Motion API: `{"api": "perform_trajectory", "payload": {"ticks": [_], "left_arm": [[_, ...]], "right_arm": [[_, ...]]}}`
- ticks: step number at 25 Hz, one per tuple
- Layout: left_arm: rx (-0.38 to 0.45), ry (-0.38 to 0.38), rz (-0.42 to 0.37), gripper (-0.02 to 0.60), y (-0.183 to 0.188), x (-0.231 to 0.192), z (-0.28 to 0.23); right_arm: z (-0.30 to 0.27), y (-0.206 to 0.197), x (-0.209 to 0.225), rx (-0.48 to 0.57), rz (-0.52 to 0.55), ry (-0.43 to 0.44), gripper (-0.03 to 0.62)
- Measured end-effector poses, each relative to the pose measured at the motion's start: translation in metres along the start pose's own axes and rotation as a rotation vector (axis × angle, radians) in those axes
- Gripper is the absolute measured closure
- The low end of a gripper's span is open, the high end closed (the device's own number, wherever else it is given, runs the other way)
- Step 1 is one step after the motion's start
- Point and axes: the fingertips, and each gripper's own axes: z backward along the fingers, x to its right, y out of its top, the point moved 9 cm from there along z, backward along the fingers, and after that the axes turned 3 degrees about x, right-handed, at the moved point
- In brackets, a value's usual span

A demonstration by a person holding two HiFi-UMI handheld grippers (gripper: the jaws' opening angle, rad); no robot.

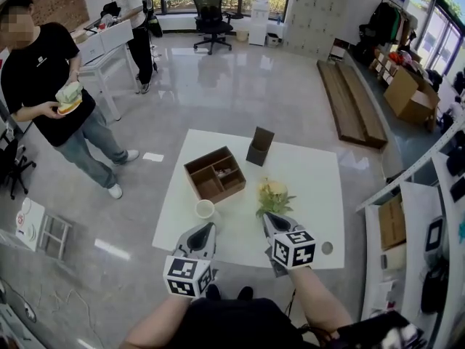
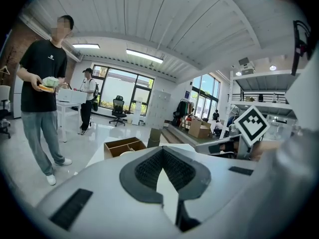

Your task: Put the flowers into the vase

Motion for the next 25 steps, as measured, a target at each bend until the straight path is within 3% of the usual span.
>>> {"api": "perform_trajectory", "payload": {"ticks": [2, 5, 7, 12, 15, 25], "left_arm": [[0.000, -0.004, 0.001, 0.575, 0.000, 0.000, -0.002], [-0.002, -0.012, 0.008, 0.575, 0.001, 0.000, -0.005], [-0.002, -0.018, 0.009, 0.575, 0.001, 0.001, -0.006], [-0.008, -0.025, 0.008, 0.575, -0.001, 0.003, -0.004], [-0.016, -0.019, 0.007, 0.575, -0.004, 0.003, -0.002], [-0.052, 0.048, 0.013, 0.575, -0.013, -0.009, 0.008]], "right_arm": [[-0.012, -0.006, 0.030, -0.127, -0.012, -0.011, 0.589], [-0.036, -0.020, 0.075, -0.377, -0.093, 0.045, 0.586], [-0.050, -0.032, 0.101, -0.529, -0.156, 0.079, 0.541], [-0.076, -0.058, 0.138, -0.773, -0.293, 0.135, 0.483], [-0.088, -0.075, 0.153, -0.856, -0.342, 0.123, 0.473], [-0.117, -0.086, 0.161, -0.944, -0.437, 0.165, 0.479]]}}
